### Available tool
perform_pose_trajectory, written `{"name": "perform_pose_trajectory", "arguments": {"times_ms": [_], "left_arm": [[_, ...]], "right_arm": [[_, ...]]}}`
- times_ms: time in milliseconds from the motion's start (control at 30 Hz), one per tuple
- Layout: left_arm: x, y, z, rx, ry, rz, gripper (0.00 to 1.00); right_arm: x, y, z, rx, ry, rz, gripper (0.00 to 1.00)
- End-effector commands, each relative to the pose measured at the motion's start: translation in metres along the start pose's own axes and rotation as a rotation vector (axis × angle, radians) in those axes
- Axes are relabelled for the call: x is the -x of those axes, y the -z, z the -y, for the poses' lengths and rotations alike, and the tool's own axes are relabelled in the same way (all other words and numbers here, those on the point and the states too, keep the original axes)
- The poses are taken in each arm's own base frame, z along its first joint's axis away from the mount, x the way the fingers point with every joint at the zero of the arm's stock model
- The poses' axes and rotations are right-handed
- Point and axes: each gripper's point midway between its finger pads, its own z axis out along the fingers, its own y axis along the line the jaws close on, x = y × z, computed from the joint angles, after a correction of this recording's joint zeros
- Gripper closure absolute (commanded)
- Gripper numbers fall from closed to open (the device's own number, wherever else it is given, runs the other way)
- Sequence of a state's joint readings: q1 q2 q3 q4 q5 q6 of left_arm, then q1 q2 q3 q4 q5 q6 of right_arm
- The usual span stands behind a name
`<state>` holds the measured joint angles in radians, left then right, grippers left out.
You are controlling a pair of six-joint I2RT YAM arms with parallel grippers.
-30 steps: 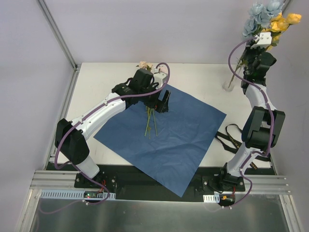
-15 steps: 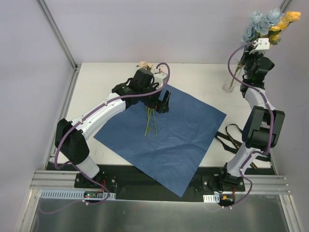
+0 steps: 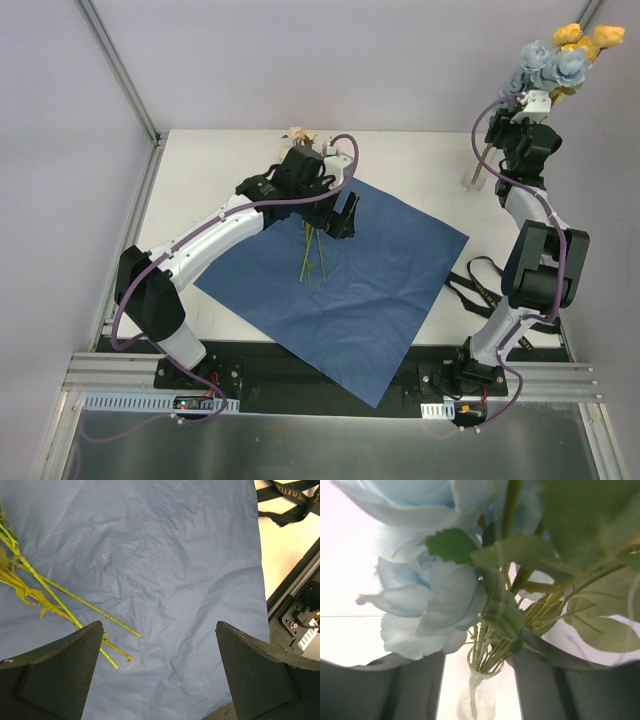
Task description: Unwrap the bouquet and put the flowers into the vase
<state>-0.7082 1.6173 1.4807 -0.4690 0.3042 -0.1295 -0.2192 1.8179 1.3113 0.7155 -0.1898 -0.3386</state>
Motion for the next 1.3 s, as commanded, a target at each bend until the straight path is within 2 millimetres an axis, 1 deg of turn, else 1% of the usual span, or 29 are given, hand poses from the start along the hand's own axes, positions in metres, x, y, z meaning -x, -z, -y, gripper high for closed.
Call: {"name": "perform_pose_trajectory", "arguments": {"times_ms": [0,33,67,100,133,167,200,233,367,533,667,700,733,800,833,867,933,1133,1167,1200,1267], "left_arm": [[0.019,0.021,0.017,-0.02,-0.041,0.077,0.05],[0.019,0.022,0.02,-0.024,-0.046,0.078,0.05],[0.019,0.023,0.023,-0.028,-0.051,0.081,0.05],[0.02,0.025,0.026,-0.031,-0.057,0.087,0.05],[0.02,0.025,0.026,-0.027,-0.059,0.089,0.05],[0.02,0.026,0.029,-0.032,-0.063,0.09,0.05],[0.02,0.027,0.032,-0.036,-0.068,0.092,0.05],[0.02,0.027,0.035,-0.041,-0.074,0.092,0.05],[0.019,0.029,0.047,-0.063,-0.091,0.093,0.05],[0.014,0.029,0.06,-0.082,-0.12,0.087,0.05],[0.014,0.028,0.059,-0.068,-0.131,0.09,0.05],[0.014,0.028,0.059,-0.066,-0.132,0.089,0.05],[0.013,0.027,0.059,-0.067,-0.133,0.085,0.04],[0.013,0.026,0.057,-0.06,-0.132,0.082,0.04],[0.012,0.025,0.057,-0.062,-0.132,0.079,0.05],[0.013,0.024,0.056,-0.057,-0.131,0.08,0.05],[0.012,0.023,0.055,-0.054,-0.13,0.076,0.05],[0.009,0.018,0.05,-0.037,-0.128,0.065,0.04],[0.009,0.016,0.049,-0.031,-0.128,0.063,0.05],[0.009,0.016,0.047,-0.024,-0.127,0.063,0.04],[0.009,0.014,0.044,-0.01,-0.121,0.062,0.04]], "right_arm": [[0.039,0.018,-0.001,-0.028,-0.013,-0.018,0.35],[0.037,0.021,0.001,-0.048,-0.014,-0.049,0.13],[0.037,0.023,-0.001,-0.053,-0.011,-0.082,0.01],[0.033,0.03,0.003,-0.102,-0.014,-0.154,0.0],[0.033,0.037,0.002,-0.11,-0.019,-0.206,0.0],[0.033,0.042,0.003,-0.123,-0.024,-0.227,0.0],[0.038,0.047,0.003,-0.128,-0.036,-0.235,0.01],[0.032,0.053,0.001,-0.124,-0.043,-0.28,0.0],[0.043,0.06,-0.006,-0.09,-0.04,-0.285,0.0],[0.043,0.058,-0.014,-0.054,-0.074,-0.335,0.0],[0.048,0.058,-0.016,-0.055,-0.093,-0.342,0.0],[0.042,0.059,-0.018,-0.051,-0.098,-0.373,0.0],[0.051,0.058,-0.016,-0.063,-0.093,-0.365,0.01],[0.047,0.064,-0.018,-0.074,-0.094,-0.409,0.0],[0.052,0.065,-0.016,-0.096,-0.092,-0.412,0.0],[0.052,0.068,-0.017,-0.099,-0.102,-0.422,0.0],[0.053,0.079,-0.011,-0.156,-0.1,-0.457,0.0],[0.06,0.107,-0.018,-0.203,-0.138,-0.514,0.0],[0.065,0.112,-0.018,-0.212,-0.147,-0.511,0.0],[0.06,0.119,-0.019,-0.222,-0.157,-0.543,0.0],[0.061,0.13,-0.017,-0.257,-0.193,-0.555,0.0]]}}
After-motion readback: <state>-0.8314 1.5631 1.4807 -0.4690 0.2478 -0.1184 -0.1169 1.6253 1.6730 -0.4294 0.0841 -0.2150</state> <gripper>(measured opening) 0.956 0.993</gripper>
